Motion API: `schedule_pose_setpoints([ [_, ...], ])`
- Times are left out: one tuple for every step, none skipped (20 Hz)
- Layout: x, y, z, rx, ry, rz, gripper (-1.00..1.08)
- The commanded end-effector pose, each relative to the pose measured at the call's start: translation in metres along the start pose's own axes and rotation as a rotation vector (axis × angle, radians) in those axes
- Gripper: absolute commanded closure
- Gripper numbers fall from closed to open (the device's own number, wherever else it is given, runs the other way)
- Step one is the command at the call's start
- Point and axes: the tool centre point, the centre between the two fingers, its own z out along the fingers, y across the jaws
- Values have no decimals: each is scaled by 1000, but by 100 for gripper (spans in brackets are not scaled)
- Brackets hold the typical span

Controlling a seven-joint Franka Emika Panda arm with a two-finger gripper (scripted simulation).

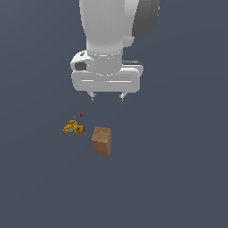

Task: Pick up a designated object from a clutter of objects.

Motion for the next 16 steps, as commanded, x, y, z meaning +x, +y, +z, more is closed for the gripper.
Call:
schedule_pose_setpoints([
  [0,0,0,0,0,0,-92],
  [0,0,0,0,0,0,-92],
  [0,0,-1,-2,1,-2,-92],
  [1,-1,-2,-5,3,-4,-92],
  [2,-2,-3,-9,5,-8,-92],
  [3,-3,-5,-13,8,-12,-92],
  [4,-4,-7,-19,12,-17,-92],
  [5,-5,-9,-24,15,-22,-92],
  [5,-6,-11,-28,17,-25,-92],
  [6,-6,-13,-30,19,-28,-92],
  [6,-7,-14,-32,20,-30,-92],
  [6,-7,-14,-32,21,-31,-92],
  [6,-7,-14,-32,20,-30,-92],
  [6,-7,-13,-31,20,-29,-92],
  [6,-6,-12,-30,19,-27,-92],
  [7,-6,-10,-29,18,-25,-92],
])
